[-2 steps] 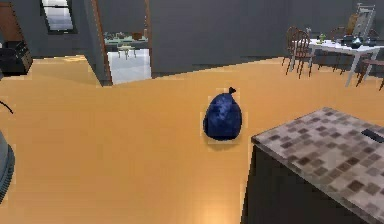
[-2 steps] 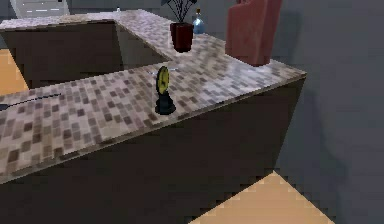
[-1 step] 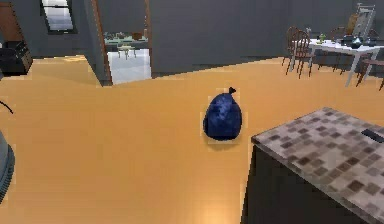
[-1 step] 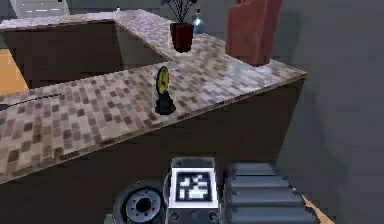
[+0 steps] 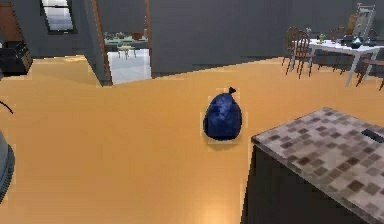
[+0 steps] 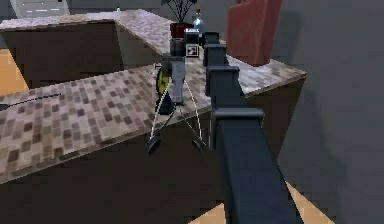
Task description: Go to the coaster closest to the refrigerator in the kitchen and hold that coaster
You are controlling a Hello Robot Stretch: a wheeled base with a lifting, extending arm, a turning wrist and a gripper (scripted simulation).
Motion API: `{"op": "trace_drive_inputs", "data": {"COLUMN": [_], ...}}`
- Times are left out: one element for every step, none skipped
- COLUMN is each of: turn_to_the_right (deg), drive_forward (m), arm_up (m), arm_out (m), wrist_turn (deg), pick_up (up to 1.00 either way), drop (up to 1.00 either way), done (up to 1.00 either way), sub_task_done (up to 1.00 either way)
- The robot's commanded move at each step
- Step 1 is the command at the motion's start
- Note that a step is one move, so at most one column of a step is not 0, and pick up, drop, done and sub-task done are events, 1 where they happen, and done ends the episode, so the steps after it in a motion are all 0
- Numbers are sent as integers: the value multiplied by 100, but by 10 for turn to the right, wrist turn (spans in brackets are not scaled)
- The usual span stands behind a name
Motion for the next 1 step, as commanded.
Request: {"op": "trace_drive_inputs", "data": {"turn_to_the_right": [0], "drive_forward": [0], "arm_up": [0], "arm_out": [0], "wrist_turn": [450], "pick_up": [0], "drop": [0], "done": [0], "sub_task_done": [0]}}
